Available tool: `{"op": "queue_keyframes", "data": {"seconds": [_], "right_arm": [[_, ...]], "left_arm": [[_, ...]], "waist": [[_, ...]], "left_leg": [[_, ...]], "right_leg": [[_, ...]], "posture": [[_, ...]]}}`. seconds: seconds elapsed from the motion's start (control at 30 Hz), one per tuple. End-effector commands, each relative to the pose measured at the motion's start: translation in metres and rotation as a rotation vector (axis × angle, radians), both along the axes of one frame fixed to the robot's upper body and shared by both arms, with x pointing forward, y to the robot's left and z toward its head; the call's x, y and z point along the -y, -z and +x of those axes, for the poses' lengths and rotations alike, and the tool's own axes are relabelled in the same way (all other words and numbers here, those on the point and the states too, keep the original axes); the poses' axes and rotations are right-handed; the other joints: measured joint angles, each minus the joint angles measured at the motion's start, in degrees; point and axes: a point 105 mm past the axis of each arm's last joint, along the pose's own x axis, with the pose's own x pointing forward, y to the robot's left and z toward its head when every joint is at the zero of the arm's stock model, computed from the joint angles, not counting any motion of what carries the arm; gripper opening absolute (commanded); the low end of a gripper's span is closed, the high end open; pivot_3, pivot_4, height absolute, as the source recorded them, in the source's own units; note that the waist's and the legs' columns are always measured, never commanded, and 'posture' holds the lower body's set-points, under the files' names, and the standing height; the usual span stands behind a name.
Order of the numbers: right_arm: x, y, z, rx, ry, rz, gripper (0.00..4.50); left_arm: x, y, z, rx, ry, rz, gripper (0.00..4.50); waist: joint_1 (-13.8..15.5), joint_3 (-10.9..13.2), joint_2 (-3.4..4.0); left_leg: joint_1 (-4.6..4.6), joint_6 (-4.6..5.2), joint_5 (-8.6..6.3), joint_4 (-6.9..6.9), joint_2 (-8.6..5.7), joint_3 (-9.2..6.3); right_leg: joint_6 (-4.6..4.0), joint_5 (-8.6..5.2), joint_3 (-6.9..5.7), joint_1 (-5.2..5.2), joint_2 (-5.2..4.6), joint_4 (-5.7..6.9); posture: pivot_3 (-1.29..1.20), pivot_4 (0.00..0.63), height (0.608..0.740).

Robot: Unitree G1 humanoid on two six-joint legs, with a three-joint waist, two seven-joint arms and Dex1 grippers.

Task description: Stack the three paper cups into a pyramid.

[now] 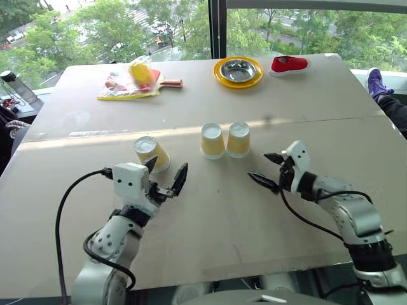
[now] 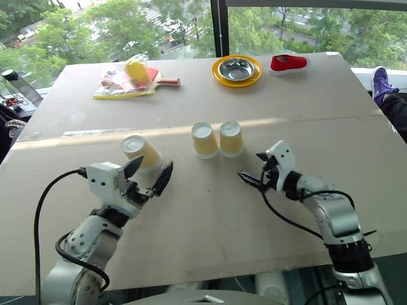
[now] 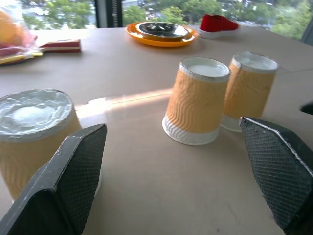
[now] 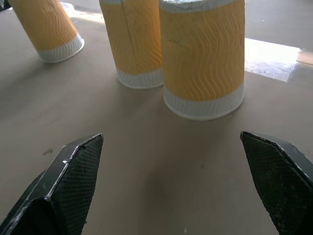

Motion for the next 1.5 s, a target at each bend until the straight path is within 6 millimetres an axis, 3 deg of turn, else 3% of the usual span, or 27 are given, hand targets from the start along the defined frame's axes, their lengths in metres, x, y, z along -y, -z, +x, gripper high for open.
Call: {"op": "queue_keyframes", "data": {"seconds": [0.03,0.2,0.37,0.63,1.1,1.2,1.3,1.5], "right_arm": [[0.005,-0.023,-0.017,0.095,-0.075,0.029,4.45],[0.007,-0.044,-0.052,0.194,-0.259,0.112,4.45],[0.012,-0.058,-0.05,0.286,-0.252,0.197,4.45],[0.013,-0.065,-0.053,0.316,-0.286,0.222,4.45],[0.009,-0.068,-0.052,0.324,-0.271,0.234,4.45],[0.009,-0.07,-0.053,0.325,-0.267,0.235,4.5],[0.009,-0.071,-0.053,0.324,-0.265,0.23,4.5],[0.01,-0.073,-0.052,0.328,-0.256,0.227,4.5]], "left_arm": [[-0.016,-0.013,0.0,0.101,-0.125,0.064,4.5],[-0.034,-0.016,0.013,0.139,-0.238,0.109,4.5],[-0.043,-0.004,0.021,0.092,-0.298,0.12,4.5],[-0.053,-0.003,0.042,0.093,-0.308,0.103,4.5],[-0.041,-0.001,0.062,0.085,-0.262,0.07,4.5],[-0.045,0.004,0.062,0.058,-0.279,0.045,3.79],[-0.045,0.006,0.062,0.053,-0.271,0.063,2.45],[-0.043,-0.013,0.065,0.118,-0.217,0.123,2.45]], "waist": [[0.1,0.0,-0.01],[0.9,0.0,-0.03],[0.7,0.0,-0.12],[0.9,0.0,-0.13],[0.8,0.0,-0.15],[0.8,0.0,-0.15],[0.8,-0.1,-0.16],[0.8,-0.1,-0.16]], "left_leg": [[0.01,0.0,0.0,-0.01,0.0,0.0],[0.01,0.0,0.0,0.01,0.02,-0.02],[0.05,0.02,-0.01,0.05,0.0,0.04],[0.04,0.01,0.0,0.07,0.0,-0.04],[0.04,0.01,0.0,0.08,0.0,-0.03],[0.04,0.01,0.0,0.08,0.0,-0.03],[0.05,0.01,0.0,0.08,0.0,-0.03],[0.04,0.01,0.0,0.08,0.0,-0.04]], "right_leg": [[0.0,0.0,0.01,0.0,0.0,0.0],[0.0,0.0,-0.05,0.02,0.0,0.01],[0.06,0.03,-0.05,0.07,0.01,-0.04],[0.06,0.03,-0.07,0.07,0.0,0.0],[0.06,0.03,-0.07,0.07,0.0,0.0],[0.06,0.03,-0.07,0.06,0.0,0.01],[0.06,0.03,-0.06,0.06,0.0,0.02],[0.06,0.03,-0.07,0.06,0.0,0.02]], "posture": [[0.0,0.15,0.74],[0.0,0.15,0.74],[0.0,0.15,0.74],[0.0,0.15,0.74],[0.0,0.15,0.74],[0.0,0.15,0.74],[0.0,0.15,0.74],[0.0,0.15,0.74]]}}
